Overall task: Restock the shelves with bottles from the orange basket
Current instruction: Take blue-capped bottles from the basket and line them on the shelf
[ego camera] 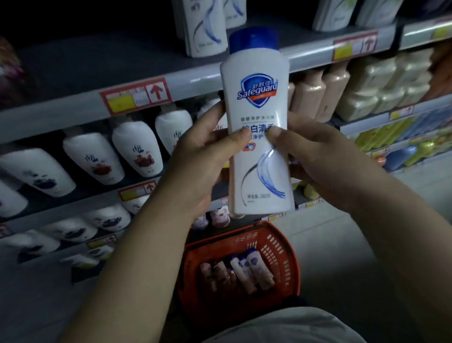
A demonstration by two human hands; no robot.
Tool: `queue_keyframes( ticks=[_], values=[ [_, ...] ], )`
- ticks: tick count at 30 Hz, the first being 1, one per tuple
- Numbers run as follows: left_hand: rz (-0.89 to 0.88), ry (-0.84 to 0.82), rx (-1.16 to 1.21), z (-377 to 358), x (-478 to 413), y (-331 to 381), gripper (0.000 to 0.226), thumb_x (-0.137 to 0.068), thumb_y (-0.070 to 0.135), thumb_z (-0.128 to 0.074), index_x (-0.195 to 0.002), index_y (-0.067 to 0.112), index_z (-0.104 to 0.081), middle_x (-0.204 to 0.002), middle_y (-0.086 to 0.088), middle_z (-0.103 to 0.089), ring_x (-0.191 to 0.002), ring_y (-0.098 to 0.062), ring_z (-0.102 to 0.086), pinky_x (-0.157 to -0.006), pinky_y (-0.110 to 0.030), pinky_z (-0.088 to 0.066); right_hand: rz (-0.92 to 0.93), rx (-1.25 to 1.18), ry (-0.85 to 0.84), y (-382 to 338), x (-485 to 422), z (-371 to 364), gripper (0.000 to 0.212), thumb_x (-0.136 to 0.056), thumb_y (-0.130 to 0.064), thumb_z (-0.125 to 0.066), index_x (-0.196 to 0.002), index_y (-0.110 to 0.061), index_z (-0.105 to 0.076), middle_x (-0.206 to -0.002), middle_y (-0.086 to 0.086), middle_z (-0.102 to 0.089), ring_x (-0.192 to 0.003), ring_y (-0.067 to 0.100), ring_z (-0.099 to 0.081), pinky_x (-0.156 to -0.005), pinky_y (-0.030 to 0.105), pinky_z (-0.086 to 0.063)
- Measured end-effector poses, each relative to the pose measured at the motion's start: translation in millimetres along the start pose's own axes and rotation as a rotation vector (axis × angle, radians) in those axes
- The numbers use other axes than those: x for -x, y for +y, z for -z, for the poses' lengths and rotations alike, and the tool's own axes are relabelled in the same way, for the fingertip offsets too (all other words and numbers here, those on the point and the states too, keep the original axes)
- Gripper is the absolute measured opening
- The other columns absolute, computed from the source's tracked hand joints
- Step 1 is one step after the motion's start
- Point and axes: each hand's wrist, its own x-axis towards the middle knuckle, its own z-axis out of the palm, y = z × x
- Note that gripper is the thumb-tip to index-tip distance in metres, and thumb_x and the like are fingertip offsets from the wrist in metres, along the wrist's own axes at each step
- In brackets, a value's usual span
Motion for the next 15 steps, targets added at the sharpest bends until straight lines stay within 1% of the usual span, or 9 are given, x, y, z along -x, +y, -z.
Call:
queue_keyframes(
  ticks=[1,3,5,8,10,12,13,15],
  values=[
    [-0.024,0.012,-0.017,-1.7,-7.0,6.9,0.046,-0.091,0.010,-0.057,-0.134,0.026,-0.052,-0.107,-0.003,-0.072,-0.098,-0.018,-0.070,-0.081,-0.038,-0.056,0.026,0.026,-0.005,-5.9,-6.9,3.6,0.020,-0.095,-0.022,-0.054,-0.111,-0.022,-0.065,-0.099,0.002,-0.074,-0.087,0.017,-0.072,-0.070,0.035,-0.059],
    [-0.078,0.043,-0.041,-6.4,-21.5,18.9,0.047,-0.091,0.008,-0.057,-0.135,0.025,-0.051,-0.109,-0.004,-0.072,-0.100,-0.019,-0.069,-0.085,-0.042,-0.056,0.074,0.050,-0.012,-17.7,-22.2,12.7,0.024,-0.093,-0.021,-0.057,-0.117,-0.021,-0.063,-0.104,0.007,-0.073,-0.090,0.020,-0.072,-0.071,0.034,-0.058],
    [-0.122,0.081,-0.052,-13.4,-35.8,29.3,0.047,-0.092,0.007,-0.057,-0.135,0.025,-0.051,-0.110,-0.002,-0.072,-0.100,-0.018,-0.069,-0.085,-0.042,-0.057,0.106,0.066,-0.025,-29.4,-38.2,23.9,0.028,-0.091,-0.022,-0.061,-0.119,-0.022,-0.062,-0.109,0.011,-0.070,-0.093,0.022,-0.071,-0.077,0.036,-0.058],
    [-0.177,0.144,-0.052,-23.8,-58.5,41.8,0.049,-0.092,0.004,-0.055,-0.136,0.022,-0.050,-0.114,-0.002,-0.070,-0.101,-0.015,-0.069,-0.082,-0.034,-0.057,0.161,0.122,-0.036,-45.8,-63.3,41.8,0.030,-0.091,-0.021,-0.063,-0.120,-0.024,-0.062,-0.110,0.006,-0.070,-0.095,0.019,-0.071,-0.081,0.038,-0.057],
    [-0.201,0.194,-0.061,-30.2,-75.2,47.0,0.050,-0.091,0.002,-0.056,-0.137,0.021,-0.049,-0.118,-0.003,-0.068,-0.104,-0.016,-0.067,-0.086,-0.036,-0.056,0.206,0.150,-0.043,-54.6,-80.8,52.3,0.030,-0.090,-0.016,-0.063,-0.119,-0.022,-0.063,-0.110,0.003,-0.070,-0.097,0.017,-0.069,-0.084,0.038,-0.057],
    [-0.222,0.265,-0.075,-36.8,-91.9,51.0,0.053,-0.088,0.002,-0.059,-0.137,0.021,-0.049,-0.117,-0.003,-0.069,-0.105,-0.016,-0.067,-0.088,-0.041,-0.055,0.256,0.193,-0.049,-62.8,-98.2,61.1,0.032,-0.089,-0.011,-0.064,-0.120,-0.019,-0.063,-0.110,0.002,-0.070,-0.100,0.016,-0.068,-0.087,0.038,-0.056],
    [-0.231,0.303,-0.075,-40.0,-100.0,52.9,0.055,-0.088,0.002,-0.060,-0.137,0.021,-0.049,-0.115,-0.002,-0.070,-0.104,-0.015,-0.068,-0.087,-0.040,-0.056,0.285,0.217,-0.048,-66.3,-107.1,65.5,0.034,-0.088,-0.009,-0.064,-0.121,-0.017,-0.062,-0.111,0.002,-0.070,-0.100,0.015,-0.067,-0.088,0.036,-0.055],
    [-0.240,0.386,-0.060,-47.1,-115.5,56.9,0.054,-0.086,0.001,-0.063,-0.135,0.020,-0.049,-0.108,0.002,-0.072,-0.098,-0.010,-0.069,-0.079,-0.031,-0.057,0.338,0.267,-0.046,-73.7,-123.5,74.2,0.036,-0.087,-0.007,-0.063,-0.123,-0.015,-0.061,-0.111,0.000,-0.070,-0.099,0.010,-0.066,-0.088,0.030,-0.054]
  ],
)
